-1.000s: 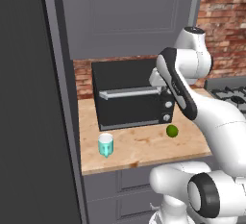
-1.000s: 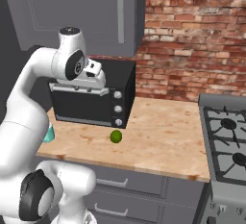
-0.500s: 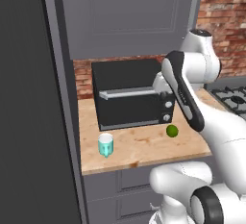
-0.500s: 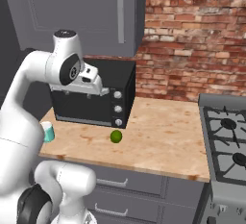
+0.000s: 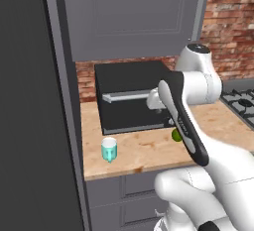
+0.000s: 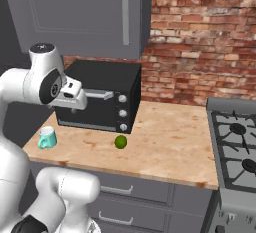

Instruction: Pick the mug from the counter and place it inside the microwave. Then close the microwave.

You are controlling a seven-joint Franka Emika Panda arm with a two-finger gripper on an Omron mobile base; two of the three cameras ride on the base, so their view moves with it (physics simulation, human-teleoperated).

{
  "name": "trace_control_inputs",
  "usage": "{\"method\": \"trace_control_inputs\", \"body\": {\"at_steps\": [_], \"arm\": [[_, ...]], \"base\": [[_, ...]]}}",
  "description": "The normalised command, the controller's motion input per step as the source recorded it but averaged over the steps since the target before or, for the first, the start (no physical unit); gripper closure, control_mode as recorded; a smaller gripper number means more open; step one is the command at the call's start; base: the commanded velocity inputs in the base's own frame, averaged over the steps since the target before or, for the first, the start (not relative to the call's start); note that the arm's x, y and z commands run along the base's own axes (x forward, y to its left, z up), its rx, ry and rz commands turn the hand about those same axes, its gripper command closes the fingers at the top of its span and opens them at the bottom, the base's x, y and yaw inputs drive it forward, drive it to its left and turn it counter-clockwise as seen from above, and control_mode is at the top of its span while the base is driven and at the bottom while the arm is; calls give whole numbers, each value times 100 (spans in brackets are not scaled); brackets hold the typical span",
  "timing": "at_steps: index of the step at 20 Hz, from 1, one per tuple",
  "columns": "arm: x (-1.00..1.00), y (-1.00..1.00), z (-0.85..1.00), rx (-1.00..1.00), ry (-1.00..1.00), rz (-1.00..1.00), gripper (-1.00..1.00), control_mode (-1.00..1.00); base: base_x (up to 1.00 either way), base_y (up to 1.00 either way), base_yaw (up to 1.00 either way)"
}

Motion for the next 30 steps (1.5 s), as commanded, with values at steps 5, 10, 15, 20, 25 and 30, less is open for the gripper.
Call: {"method": "trace_control_inputs", "body": {"at_steps": [5, 10, 15, 20, 25, 30], "arm": [[2, 77, -8, 0, 0, 3, -100, -100], [7, 58, -3, 0, 0, 0, -100, -100], [0, 15, -21, 0, 0, 0, -100, -100], [0, 4, -56, 1, 0, 0, -100, -100], [10, 12, -53, 0, 0, 0, -100, -100], [19, 15, -28, 2, 1, 0, -100, -100]], "base": [[0, 0, 0], [0, 0, 0], [0, 0, 0], [0, 0, 0], [0, 0, 0], [0, 0, 0]]}}
